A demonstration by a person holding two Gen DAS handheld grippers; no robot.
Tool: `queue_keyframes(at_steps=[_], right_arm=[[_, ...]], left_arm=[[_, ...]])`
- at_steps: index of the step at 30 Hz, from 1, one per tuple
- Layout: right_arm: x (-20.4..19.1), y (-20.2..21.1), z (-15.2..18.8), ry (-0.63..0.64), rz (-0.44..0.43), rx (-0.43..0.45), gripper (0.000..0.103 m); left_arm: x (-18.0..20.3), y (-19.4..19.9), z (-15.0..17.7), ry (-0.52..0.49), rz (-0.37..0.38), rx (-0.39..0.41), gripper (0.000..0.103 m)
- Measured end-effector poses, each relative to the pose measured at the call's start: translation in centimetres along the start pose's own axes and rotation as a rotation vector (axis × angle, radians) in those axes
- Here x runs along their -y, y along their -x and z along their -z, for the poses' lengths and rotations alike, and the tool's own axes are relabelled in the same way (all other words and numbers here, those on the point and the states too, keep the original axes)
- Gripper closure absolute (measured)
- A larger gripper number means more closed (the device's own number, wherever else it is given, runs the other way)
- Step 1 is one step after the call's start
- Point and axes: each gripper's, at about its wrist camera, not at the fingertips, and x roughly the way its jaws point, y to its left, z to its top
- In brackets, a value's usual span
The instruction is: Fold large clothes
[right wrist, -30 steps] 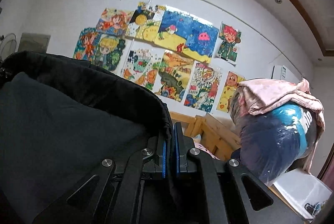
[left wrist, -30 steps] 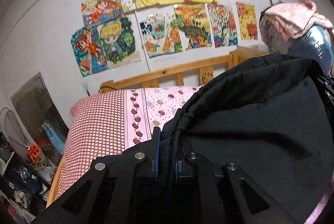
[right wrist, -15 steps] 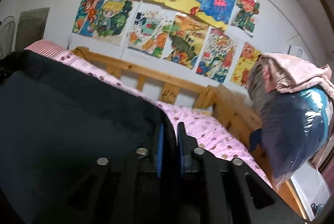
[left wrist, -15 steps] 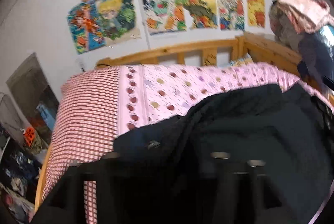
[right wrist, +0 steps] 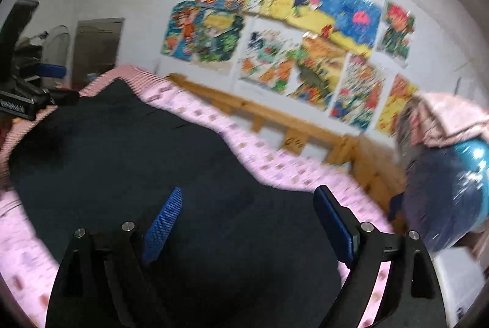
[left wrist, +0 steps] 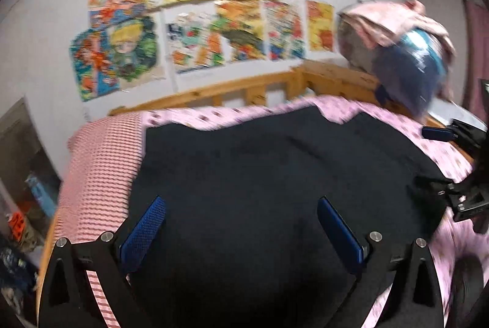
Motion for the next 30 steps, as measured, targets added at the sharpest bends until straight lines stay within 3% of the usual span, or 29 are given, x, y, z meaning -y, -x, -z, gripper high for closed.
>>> queue_keyframes(at_steps=[2, 6, 12, 16, 20, 25, 30], right_arm=[[-0.4, -0.2, 1.8, 0.001, -0.083, -0.052, 0.019], [-0.6, -1.5, 4.2, 0.03, -0.115, -0.112, 0.019], [2.2, -6.0, 3.9, -0.157, -0.193, -0.158, 0.009], [2.9, -10.2, 4.0, -0.197, -0.176, -0.192, 0.007], [3.3, -13.7, 3.6, -0.192, -0.121, -0.222, 0.007], [4.7, -16.8, 2.4, -0.239, -0.053, -0.269, 0.007], [6.2, -20.1, 2.7, -0.327, -0.054, -0.325, 0.002]], left_arm=[[0.9, -1.0, 0.7, -0.028, 0.033, -0.028, 0.003], [1.6, -3.1, 0.6, -0.043, 0.006, -0.052, 0.001], [0.8, -7.5, -1.1, 0.004, -0.128, -0.121, 0.0], [-0.3, -10.2, -1.9, 0.03, -0.19, -0.158, 0.0], [-2.6, -12.2, -2.5, 0.123, -0.224, -0.198, 0.0], [-5.9, -14.1, -2.1, 0.282, -0.201, -0.233, 0.0], [-8.0, -16.5, -0.1, 0.391, -0.078, -0.265, 0.0]])
